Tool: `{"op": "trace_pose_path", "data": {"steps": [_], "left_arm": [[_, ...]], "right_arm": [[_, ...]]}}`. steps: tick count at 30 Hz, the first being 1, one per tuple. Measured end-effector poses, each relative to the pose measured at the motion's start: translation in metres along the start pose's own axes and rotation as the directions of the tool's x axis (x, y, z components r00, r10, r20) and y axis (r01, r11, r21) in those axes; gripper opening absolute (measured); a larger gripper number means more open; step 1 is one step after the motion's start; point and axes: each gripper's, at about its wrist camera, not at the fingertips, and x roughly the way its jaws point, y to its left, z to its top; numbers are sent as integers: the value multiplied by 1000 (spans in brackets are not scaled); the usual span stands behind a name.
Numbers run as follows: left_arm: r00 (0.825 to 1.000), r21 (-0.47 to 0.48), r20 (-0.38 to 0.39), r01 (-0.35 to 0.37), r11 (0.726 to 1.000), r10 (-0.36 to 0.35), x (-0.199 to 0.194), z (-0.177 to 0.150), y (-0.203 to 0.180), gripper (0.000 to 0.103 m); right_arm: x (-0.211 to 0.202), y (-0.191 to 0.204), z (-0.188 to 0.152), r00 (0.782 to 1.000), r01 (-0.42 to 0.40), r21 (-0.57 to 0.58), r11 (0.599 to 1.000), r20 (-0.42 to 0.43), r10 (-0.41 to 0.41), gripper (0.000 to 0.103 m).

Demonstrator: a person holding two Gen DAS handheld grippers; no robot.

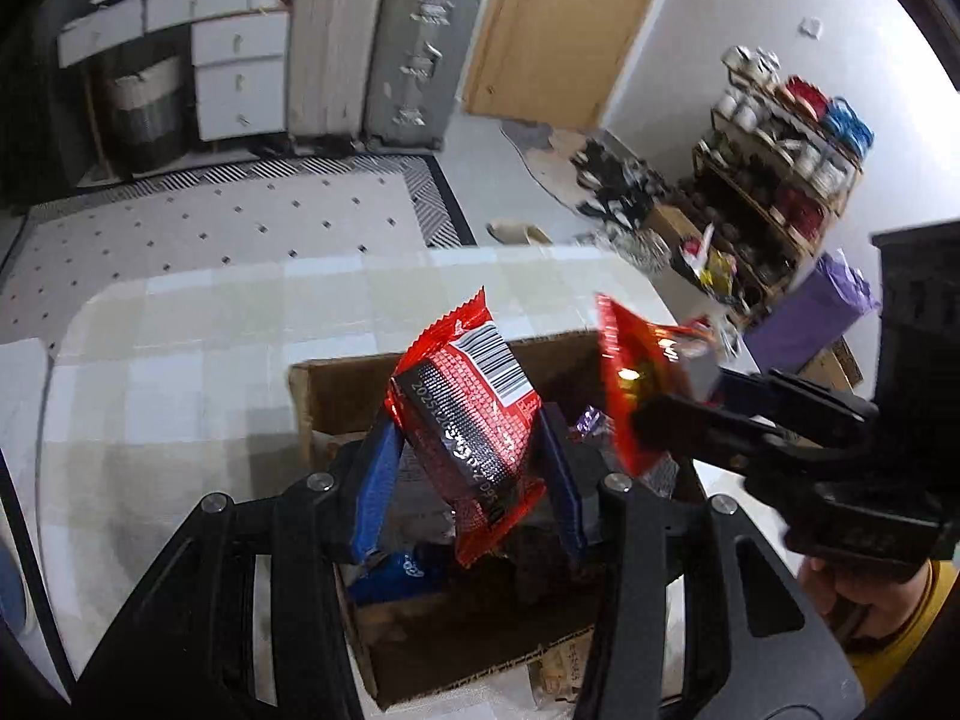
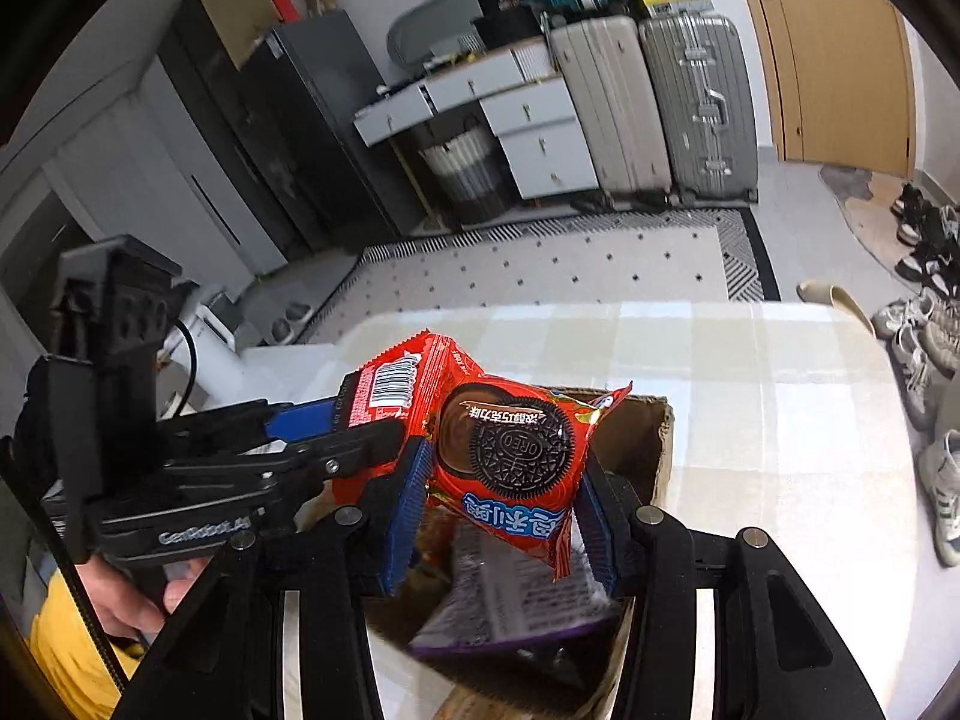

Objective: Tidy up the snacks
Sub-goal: 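Open both tools to drop the red packs into the box, then pull both open tools back toward the bread and cracker packs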

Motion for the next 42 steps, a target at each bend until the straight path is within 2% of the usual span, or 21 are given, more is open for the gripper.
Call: {"op": "trace_pose_path", "data": {"steps": [12,18,25,27,29,31,36,40,42], "left_arm": [[999,66,-29,-16,998,18,29,-3,-7,42],[999,94,-14,-28,995,30,17,-14,-17,42],[999,80,16,-53,995,52,-6,-18,-15,42],[998,82,29,-52,995,50,-16,-20,-14,46],[998,93,48,-44,995,40,-28,-23,-15,53],[995,98,74,-76,992,68,-43,-25,-16,61],[992,91,114,-68,993,58,-81,-42,-24,63],[985,96,160,-79,992,63,-118,-62,-40,78],[981,100,185,-78,992,58,-136,-76,-47,78]], "right_arm": [[25,-12,-5,998,35,-3,999,-49,-35,47],[28,-9,-9,996,42,-12,999,-72,-43,48],[28,-6,-12,993,82,-29,996,-78,-84,53],[25,-5,-12,992,99,-29,995,-77,-101,55],[19,-4,-13,992,106,-27,994,-63,-108,56],[11,-3,-14,993,107,-21,994,-50,-108,57],[-25,11,-20,995,96,-18,995,10,-96,58],[-64,31,-32,995,71,-32,997,77,-69,63],[-81,42,-43,992,67,-46,997,106,-62,63]]}}
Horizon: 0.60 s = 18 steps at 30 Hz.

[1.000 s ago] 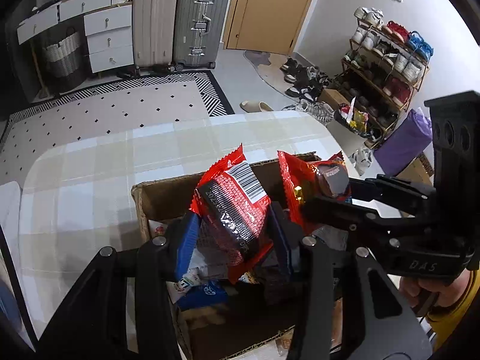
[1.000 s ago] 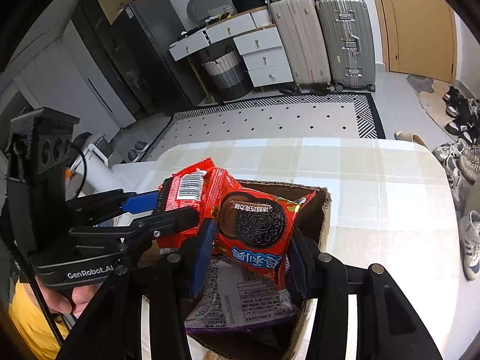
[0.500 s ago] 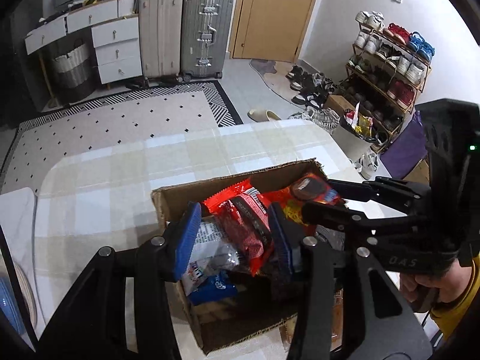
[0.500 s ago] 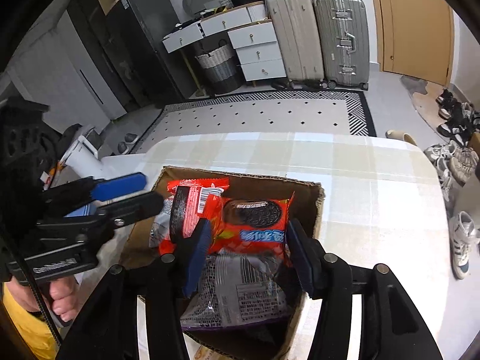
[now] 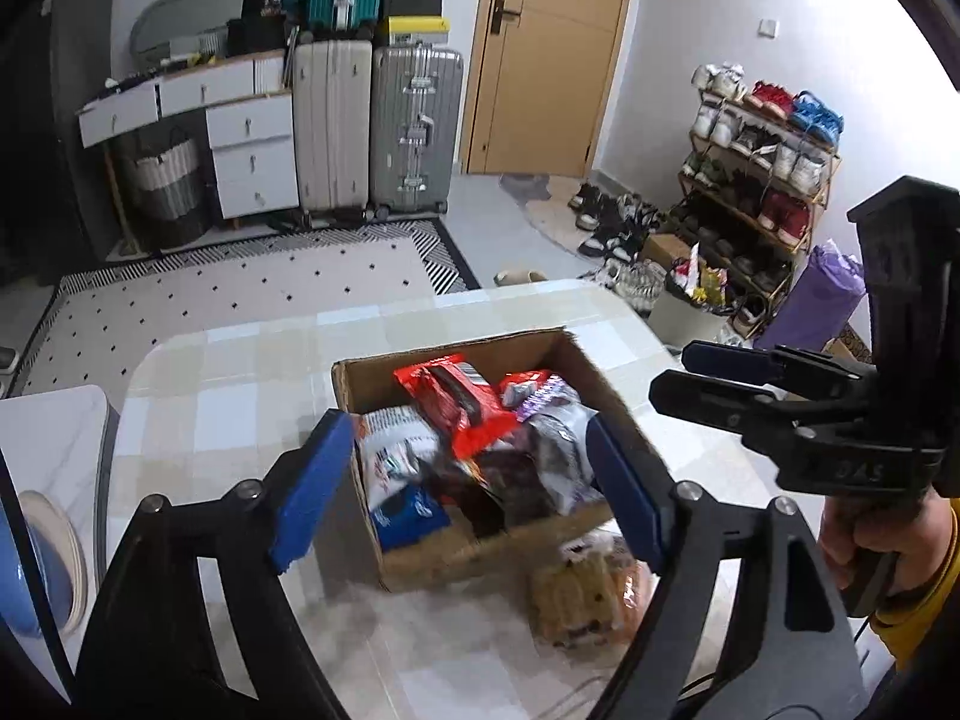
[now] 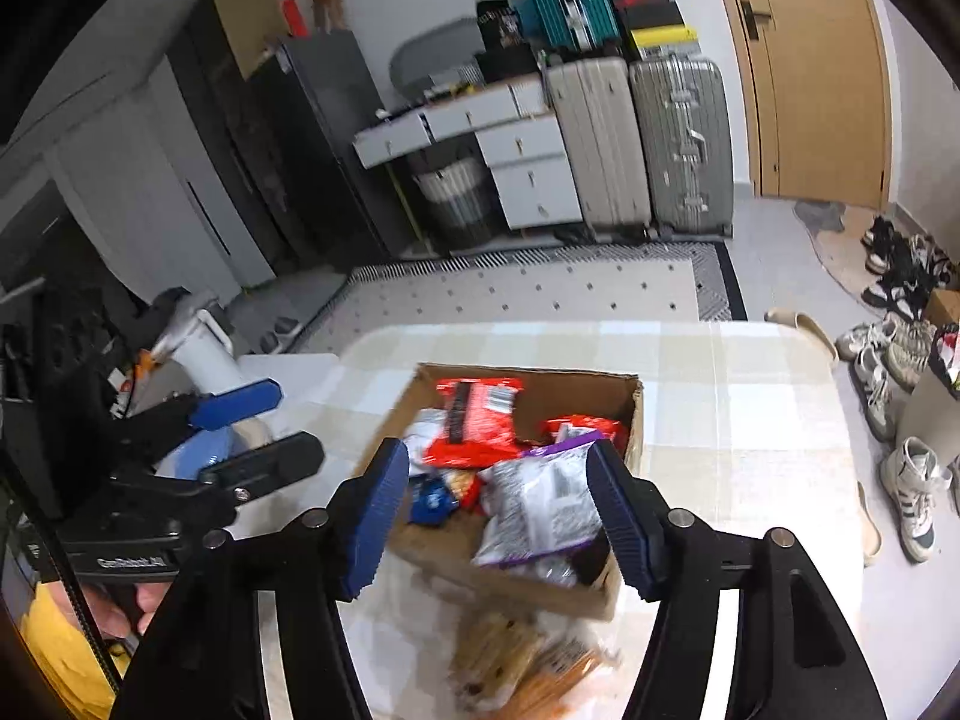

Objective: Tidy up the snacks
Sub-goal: 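Pull both open tools back toward the bread and cracker packs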

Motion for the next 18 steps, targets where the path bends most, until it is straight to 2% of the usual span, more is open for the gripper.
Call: {"op": "trace_pose_path", "data": {"steps": [3,9,13,16,18], "left_arm": [[1000,4,24,-3,1000,2,-31,-12,-10,78],[988,7,152,-44,999,43,-113,-49,-32,85],[970,-1,235,-63,998,61,-167,-78,-46,103],[958,-2,275,-80,997,77,-197,-99,-53,103],[956,-12,282,-82,997,83,-212,-112,-56,103]], "right_arm": [[-31,16,-15,998,-7,-29,1000,56,8,68],[-96,51,-63,986,-42,-57,998,161,50,83],[-133,72,-100,967,-8,-97,995,254,32,90],[-149,80,-121,960,16,-76,997,279,6,93],[-158,80,-131,954,-2,-41,999,298,14,98]]}}
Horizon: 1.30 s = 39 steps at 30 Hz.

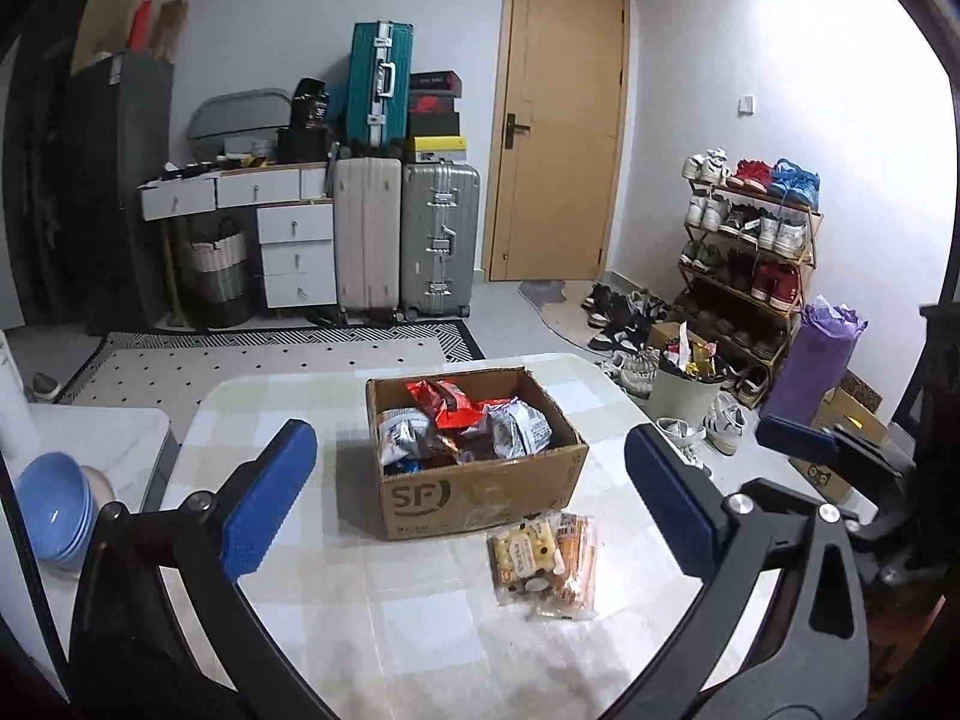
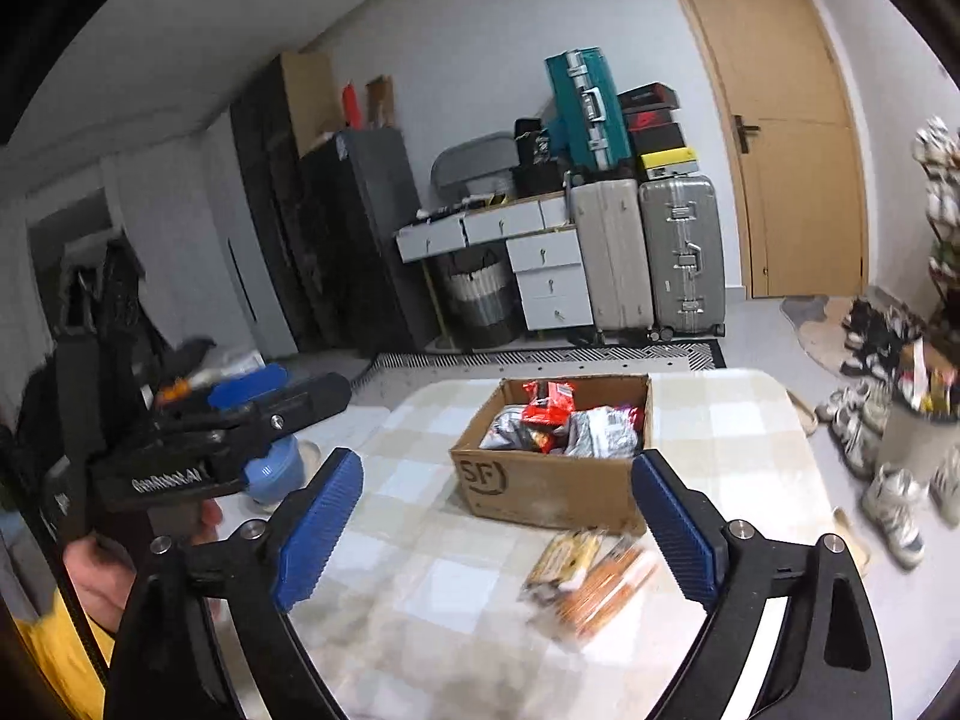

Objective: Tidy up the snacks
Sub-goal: 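Pull both open tools back toward the bread and cracker packs, then grasp the cracker pack with the left tool while the right tool grasps the bread pack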

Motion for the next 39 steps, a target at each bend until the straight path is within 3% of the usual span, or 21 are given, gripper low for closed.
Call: {"op": "trace_pose_path", "data": {"steps": [11,16,24,31,36,39], "left_arm": [[999,-39,-46,-31,999,29,-48,-65,4,103],[995,-75,-96,-40,996,32,-30,-95,12,103],[975,-88,-224,-31,996,10,46,-118,19,103],[921,-140,-382,25,990,-78,151,-125,14,103],[855,-235,-496,36,971,-151,221,-139,8,102],[829,-250,-538,15,968,-152,249,-147,3,102]], "right_arm": [[-36,0,-54,996,76,33,997,53,-78,102],[-22,-10,-76,996,93,53,994,-4,-93,102],[20,-39,-100,987,127,122,984,-112,-113,102],[48,-66,-117,981,129,178,976,-165,-100,102],[65,-84,-128,975,137,202,970,-199,-96,102],[72,-96,-133,974,134,222,966,-208,-88,102]]}}
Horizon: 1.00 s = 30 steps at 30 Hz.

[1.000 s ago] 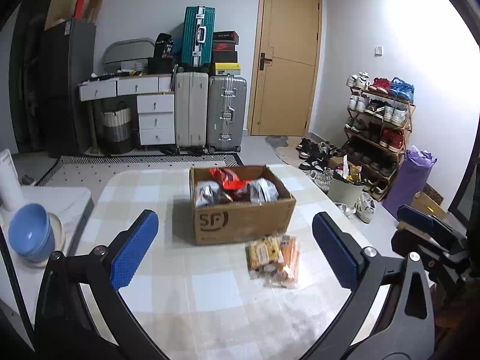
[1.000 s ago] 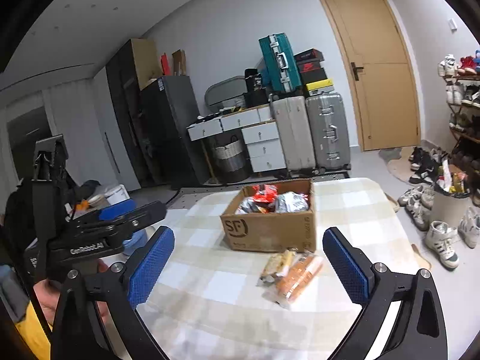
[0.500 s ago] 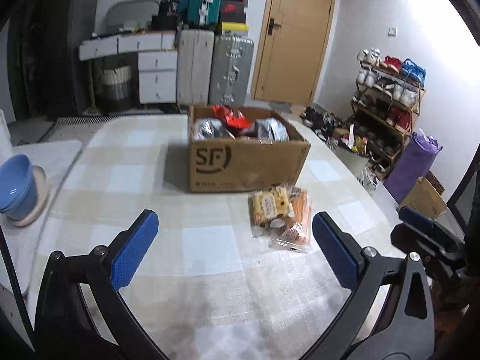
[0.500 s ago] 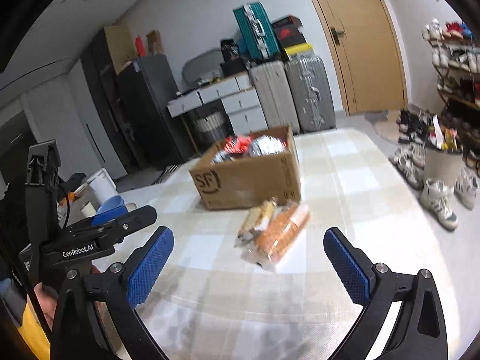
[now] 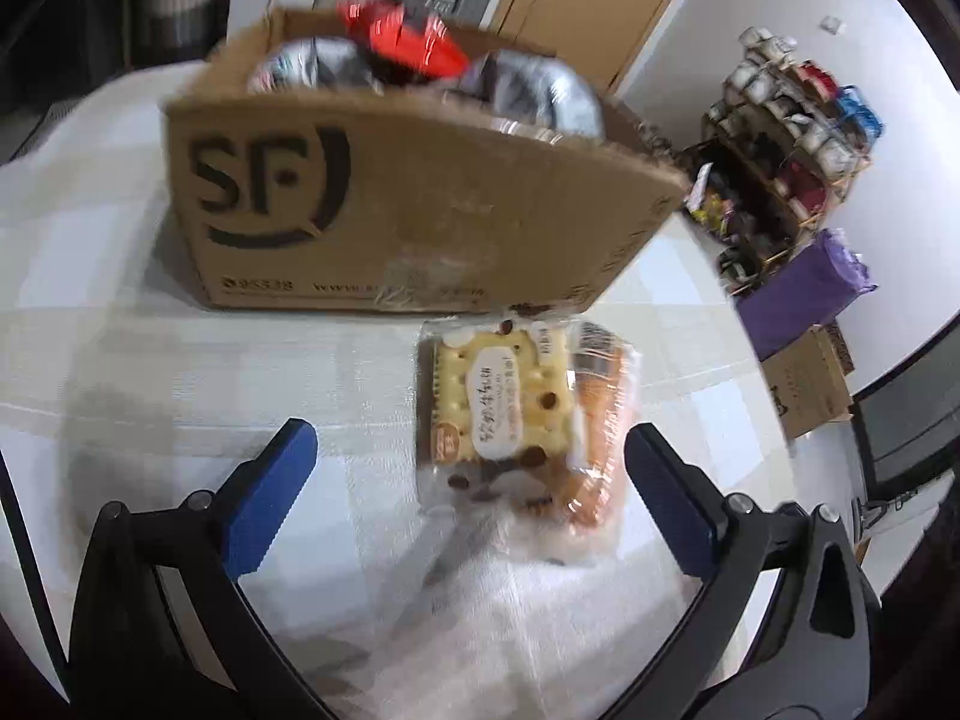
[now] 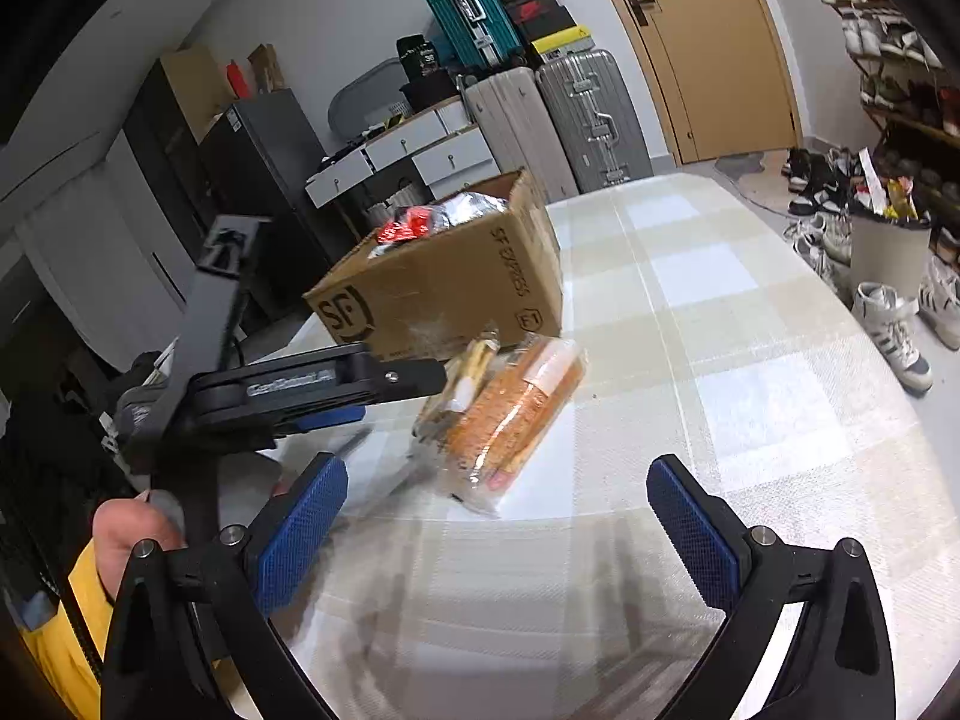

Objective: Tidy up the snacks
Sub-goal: 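Grasp the cracker pack with the left tool while the right tool grasps the bread pack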

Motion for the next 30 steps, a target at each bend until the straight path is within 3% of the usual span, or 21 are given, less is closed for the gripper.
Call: {"op": "trace_pose_path", "data": {"steps": [3,6,9,14,20,24,26,30], "left_arm": [[1000,-12,-9,-6,1000,6,22,7,-4,101],[997,15,-18,-81,997,82,46,12,-11,101],[993,8,-8,-114,993,114,60,16,-13,101],[979,97,4,-202,975,203,78,14,-29,91],[971,167,42,-237,957,234,85,6,-37,74],[968,168,44,-249,954,245,85,3,-36,71],[966,164,52,-257,953,252,83,1,-36,59],[968,150,43,-249,957,246,82,-3,-39,59]], "right_arm": [[8,-8,0,1000,-20,19,1000,-9,20,102],[16,-13,-2,999,-31,25,999,-23,31,102],[19,-16,-4,999,-36,31,999,-30,37,102],[22,-19,-6,998,-48,38,998,-39,49,102],[20,-15,-7,998,-46,26,999,-40,48,102],[20,-9,-8,998,-40,1,999,-48,40,102],[22,-7,-5,998,-31,-12,999,-52,31,102],[29,-4,8,998,-7,-40,999,-57,4,102]]}}
